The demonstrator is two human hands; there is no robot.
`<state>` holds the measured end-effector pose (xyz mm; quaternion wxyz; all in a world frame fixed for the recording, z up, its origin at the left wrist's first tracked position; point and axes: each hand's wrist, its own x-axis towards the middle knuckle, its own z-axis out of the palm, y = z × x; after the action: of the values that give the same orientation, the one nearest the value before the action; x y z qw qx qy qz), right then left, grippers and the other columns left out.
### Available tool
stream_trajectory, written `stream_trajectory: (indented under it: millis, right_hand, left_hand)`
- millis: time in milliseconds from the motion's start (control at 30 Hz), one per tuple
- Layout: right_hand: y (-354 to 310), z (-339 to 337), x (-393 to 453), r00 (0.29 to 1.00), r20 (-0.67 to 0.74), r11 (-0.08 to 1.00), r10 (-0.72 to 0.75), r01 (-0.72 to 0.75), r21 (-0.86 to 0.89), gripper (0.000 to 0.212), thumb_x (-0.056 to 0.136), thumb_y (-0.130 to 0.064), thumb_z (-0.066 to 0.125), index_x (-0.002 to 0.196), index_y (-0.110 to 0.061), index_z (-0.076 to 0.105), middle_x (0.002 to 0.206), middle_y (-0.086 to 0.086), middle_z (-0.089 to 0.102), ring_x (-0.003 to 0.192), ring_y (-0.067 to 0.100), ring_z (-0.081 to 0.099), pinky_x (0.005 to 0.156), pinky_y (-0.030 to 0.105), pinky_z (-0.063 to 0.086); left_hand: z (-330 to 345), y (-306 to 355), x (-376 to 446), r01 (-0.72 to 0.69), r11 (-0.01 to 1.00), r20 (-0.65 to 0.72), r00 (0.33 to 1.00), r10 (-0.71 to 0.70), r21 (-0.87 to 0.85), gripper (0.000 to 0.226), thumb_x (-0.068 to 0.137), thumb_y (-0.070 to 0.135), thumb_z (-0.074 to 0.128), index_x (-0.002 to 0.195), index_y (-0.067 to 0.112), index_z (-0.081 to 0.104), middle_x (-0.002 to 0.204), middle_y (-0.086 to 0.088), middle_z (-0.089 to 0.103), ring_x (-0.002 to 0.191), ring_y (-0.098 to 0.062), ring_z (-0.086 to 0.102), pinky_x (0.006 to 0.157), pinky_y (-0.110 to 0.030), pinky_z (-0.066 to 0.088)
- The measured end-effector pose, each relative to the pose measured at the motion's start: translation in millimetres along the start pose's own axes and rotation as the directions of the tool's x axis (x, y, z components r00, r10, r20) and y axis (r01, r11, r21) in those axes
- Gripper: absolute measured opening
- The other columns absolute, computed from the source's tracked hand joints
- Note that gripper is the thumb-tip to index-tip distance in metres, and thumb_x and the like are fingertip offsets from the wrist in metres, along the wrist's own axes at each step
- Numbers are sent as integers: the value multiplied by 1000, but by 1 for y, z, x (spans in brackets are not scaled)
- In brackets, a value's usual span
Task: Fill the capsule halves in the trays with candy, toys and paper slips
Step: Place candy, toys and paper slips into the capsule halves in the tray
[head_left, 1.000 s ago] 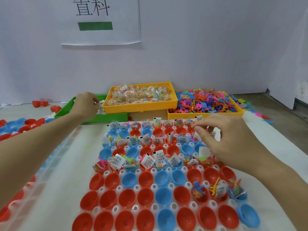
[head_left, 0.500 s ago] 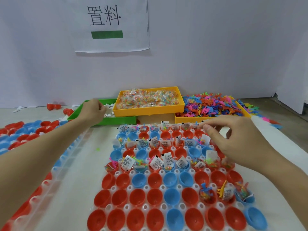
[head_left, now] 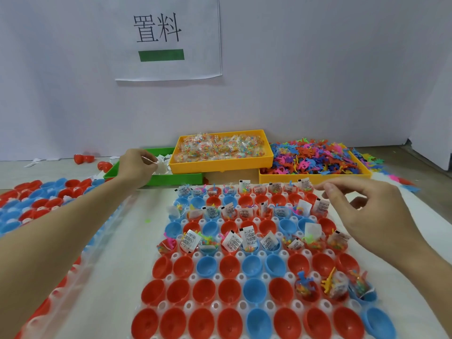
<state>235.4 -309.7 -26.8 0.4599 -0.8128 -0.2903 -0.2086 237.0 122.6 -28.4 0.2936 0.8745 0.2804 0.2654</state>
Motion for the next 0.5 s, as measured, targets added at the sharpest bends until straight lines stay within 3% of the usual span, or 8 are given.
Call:
stream_trajectory:
  millis: [167,300,500]
  right_hand:
    - [-2,2,-2,1000,-10,1000,-10,10,0,25,93,-17,62,89,-42,67,83,-25,68,85,-1,64,57,21,50]
    - [-2,3,-3,1000,-12,1000,-22,22,-2,27,92,-14,64,90,-42,66,83,-23,69,87,-1,63,57,23,49]
    - [2,4,-4,1000,1,1000,-16,16,-23,24,92,-15,65,91,-38,68,83,-21,70,87,-1,62,58,21,49]
  left_hand:
    - [-2,4,1,73,996,13,997,-73,-49,16,84,1,74,99,7,72,93,-11,71,81,-21,62,69,-30,46]
    - [-4,9,0,71,993,-6,997,-72,-100,15,80,13,81,92,8,75,84,-5,69,69,-10,57,59,-18,42]
    - [-7,17,-2,91,982,-73,992,-105,-168,14,75,15,85,86,10,77,76,-2,68,65,-6,56,56,-17,40]
